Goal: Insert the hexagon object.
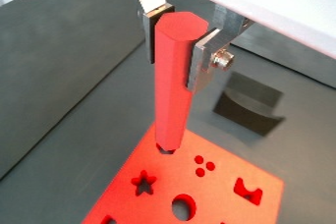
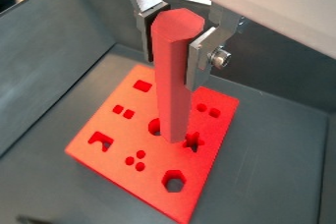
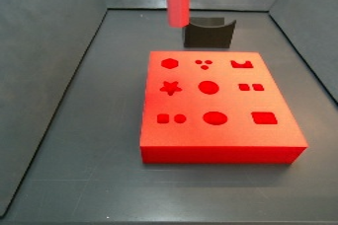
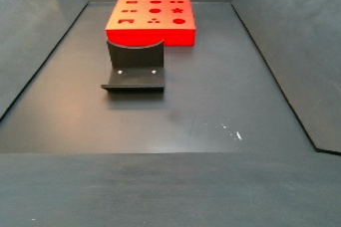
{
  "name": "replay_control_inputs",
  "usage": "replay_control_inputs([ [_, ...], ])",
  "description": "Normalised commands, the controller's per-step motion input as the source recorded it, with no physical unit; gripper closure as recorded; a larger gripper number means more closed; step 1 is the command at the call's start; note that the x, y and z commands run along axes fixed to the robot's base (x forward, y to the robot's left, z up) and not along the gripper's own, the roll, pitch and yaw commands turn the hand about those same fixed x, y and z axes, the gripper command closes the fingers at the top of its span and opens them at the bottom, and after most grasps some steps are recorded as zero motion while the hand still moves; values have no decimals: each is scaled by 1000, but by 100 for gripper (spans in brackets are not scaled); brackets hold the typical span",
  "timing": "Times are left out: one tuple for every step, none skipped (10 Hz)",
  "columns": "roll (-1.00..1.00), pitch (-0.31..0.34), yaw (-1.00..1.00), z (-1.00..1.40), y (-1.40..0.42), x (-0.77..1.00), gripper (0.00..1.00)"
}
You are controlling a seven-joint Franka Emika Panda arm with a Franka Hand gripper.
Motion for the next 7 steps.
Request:
replay_control_inputs([
  [120,-39,-914,-3,77,183,100],
  [19,-24,-971,-63,91,151,100],
  [26,-14,-886,-91,160,117,100],
  [60,-16,-606,-160,374,-34,100],
  [53,-34,-514,-237,397,-166,100],
  [-69,-116,-80,-80,117,-131,100],
  [0,-113,3,-171,0,0,100],
])
